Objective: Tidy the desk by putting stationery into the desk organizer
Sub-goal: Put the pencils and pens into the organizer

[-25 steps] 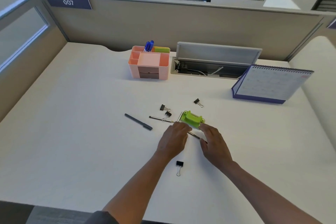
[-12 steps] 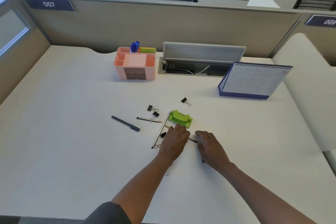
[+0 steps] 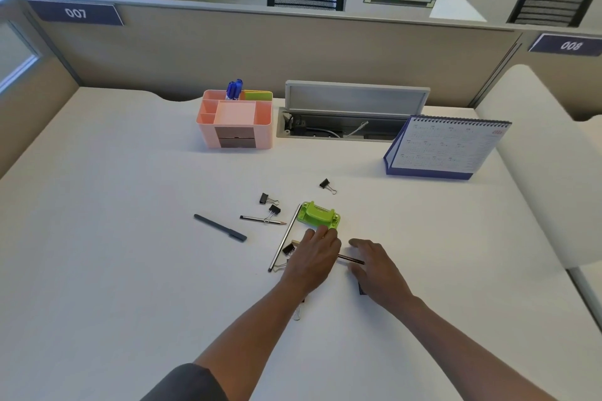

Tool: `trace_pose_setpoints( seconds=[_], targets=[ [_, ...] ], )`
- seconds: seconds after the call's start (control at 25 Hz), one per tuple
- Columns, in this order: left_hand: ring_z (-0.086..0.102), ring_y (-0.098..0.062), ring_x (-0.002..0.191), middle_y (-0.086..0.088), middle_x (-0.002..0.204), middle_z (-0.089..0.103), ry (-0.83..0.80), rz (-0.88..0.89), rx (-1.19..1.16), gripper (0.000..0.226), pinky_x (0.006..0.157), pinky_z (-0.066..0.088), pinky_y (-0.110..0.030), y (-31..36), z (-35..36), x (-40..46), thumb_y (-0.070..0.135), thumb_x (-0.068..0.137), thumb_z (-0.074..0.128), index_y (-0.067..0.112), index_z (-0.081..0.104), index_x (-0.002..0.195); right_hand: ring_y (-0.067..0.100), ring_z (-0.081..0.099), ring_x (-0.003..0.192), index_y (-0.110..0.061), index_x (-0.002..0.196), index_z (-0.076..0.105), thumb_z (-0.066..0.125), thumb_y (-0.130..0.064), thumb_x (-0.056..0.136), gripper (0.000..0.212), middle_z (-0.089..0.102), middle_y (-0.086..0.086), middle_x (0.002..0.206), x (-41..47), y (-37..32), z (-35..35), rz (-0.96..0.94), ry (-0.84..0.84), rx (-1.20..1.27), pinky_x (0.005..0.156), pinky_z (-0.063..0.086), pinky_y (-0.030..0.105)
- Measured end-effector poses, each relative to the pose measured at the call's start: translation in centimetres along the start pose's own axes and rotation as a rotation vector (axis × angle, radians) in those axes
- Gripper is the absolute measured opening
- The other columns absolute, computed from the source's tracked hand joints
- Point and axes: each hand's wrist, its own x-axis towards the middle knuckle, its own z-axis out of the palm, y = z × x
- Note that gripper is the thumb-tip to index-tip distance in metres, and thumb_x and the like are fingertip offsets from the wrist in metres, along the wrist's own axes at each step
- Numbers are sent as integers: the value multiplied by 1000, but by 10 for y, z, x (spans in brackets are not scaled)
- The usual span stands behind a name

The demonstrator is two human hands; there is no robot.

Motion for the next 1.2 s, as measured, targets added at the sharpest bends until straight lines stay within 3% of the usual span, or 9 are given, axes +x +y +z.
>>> trace_pose_setpoints(
  seconds=[0.24,0.4,0.68,1.0,1.08,1.2],
  targets=[
    [45,-22,84,0,92,52,123,-81,-113,12,72,37,-34,-10,-16,6,7,88,50,18,49,93,8,59,90,-23,114,61,55,-30,97,19,65,-11,98,5,-24,-21,110,332,285,80,49,32],
    [49,-23,73,2,82,55,215,-171,-161,10,67,32,-33,-29,-32,5,9,90,49,18,49,94,12,66,73,-23,97,65,59,-14,96,10,69,-6,75,26,-59,-38,131,350,443,71,54,38],
    [55,-25,73,-1,85,59,235,-350,-260,6,54,37,-35,-80,-57,-4,17,96,52,18,54,101,14,71,71,-18,93,67,61,-9,94,11,73,-3,82,86,-125,-36,115,379,647,71,60,40],
    [56,-23,70,-1,93,62,314,-532,-328,14,55,39,-31,-157,-88,-7,20,98,49,16,55,110,15,73,72,-12,100,64,69,-13,90,11,74,4,81,178,-201,-39,22,406,728,68,62,36],
    [60,-23,76,-1,97,62,341,-589,-332,16,59,43,-30,-181,-92,-7,21,98,50,17,55,112,12,73,74,-11,101,63,68,-14,91,11,74,3,84,208,-221,-47,-41,426,687,67,62,35],
    [61,-23,101,-2,119,60,345,-675,-333,33,75,50,-33,-215,-96,-5,20,96,56,18,50,128,9,72,77,-14,100,63,67,-17,92,9,72,-2,87,255,-243,-60,-130,503,585,69,61,33]
  ],
)
